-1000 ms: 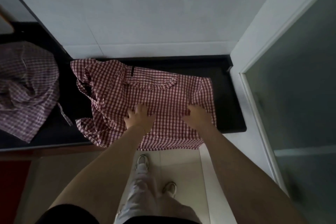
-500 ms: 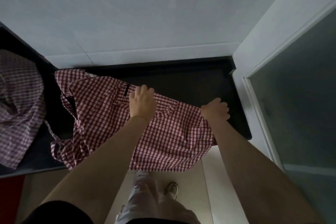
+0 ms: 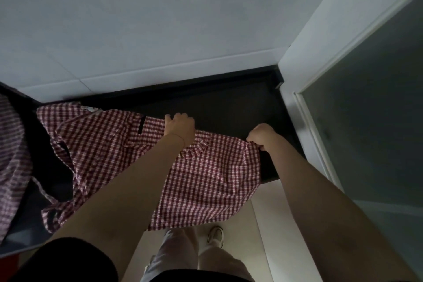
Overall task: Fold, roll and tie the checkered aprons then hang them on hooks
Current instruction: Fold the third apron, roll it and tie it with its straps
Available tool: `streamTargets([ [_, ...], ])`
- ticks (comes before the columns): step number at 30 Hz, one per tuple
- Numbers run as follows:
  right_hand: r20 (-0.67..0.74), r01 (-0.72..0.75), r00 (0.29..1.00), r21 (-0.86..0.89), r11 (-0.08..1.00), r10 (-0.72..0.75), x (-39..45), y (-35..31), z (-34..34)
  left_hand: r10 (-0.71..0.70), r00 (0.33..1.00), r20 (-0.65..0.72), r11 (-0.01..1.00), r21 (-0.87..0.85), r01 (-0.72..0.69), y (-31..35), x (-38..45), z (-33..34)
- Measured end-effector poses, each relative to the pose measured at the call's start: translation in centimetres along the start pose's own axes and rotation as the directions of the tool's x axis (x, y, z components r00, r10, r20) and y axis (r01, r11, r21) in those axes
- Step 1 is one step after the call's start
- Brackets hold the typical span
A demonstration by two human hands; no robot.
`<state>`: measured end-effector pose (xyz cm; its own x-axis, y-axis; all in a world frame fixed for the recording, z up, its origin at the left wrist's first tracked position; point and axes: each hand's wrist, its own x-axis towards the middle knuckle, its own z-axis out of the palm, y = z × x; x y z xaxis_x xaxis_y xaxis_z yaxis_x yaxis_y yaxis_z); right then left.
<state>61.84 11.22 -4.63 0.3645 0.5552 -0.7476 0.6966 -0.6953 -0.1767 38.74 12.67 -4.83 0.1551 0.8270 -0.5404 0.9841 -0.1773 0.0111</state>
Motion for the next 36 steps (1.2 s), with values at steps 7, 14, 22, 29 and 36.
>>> streamTargets([
  [7, -0.279, 0.022, 0.952, 0.465, 0.885, 0.123, 0.0, -2.0, -4.7, -0.235, 0.903, -0.36, 0.967, -0.178, 0.181, -2.1, -0.7, -2.3],
  [14, -0.598, 0.547, 0.761, 0.381, 0.745, -0.253, -2.8, -6.9, -6.0, -0.233, 0.856, -0.462, 0.804, -0.586, -0.098, -1.2, -0.4, -3.3],
  [22, 0.031, 0.477, 0.851, -0.464, 0.746, -0.524, -1.9, -0.9, 4.3, -0.289, 0.953, -0.091, 0.935, -0.24, 0.26, 0.9, -6.1, 5.5],
  [29, -0.191, 0.43, 0.821, -0.415, 0.802, -0.539, -3.3, 1.9, 7.2, -0.127, 0.99, -0.063, 0.954, -0.282, 0.105, 0.4, -7.4, 8.8],
  [36, -0.33, 0.238, 0.94, 0.463, 0.854, -0.083, -7.0, 4.9, 6.8, -0.592, 0.772, -0.229, 0.557, -0.809, 0.187, 0.8, -12.1, 8.8],
])
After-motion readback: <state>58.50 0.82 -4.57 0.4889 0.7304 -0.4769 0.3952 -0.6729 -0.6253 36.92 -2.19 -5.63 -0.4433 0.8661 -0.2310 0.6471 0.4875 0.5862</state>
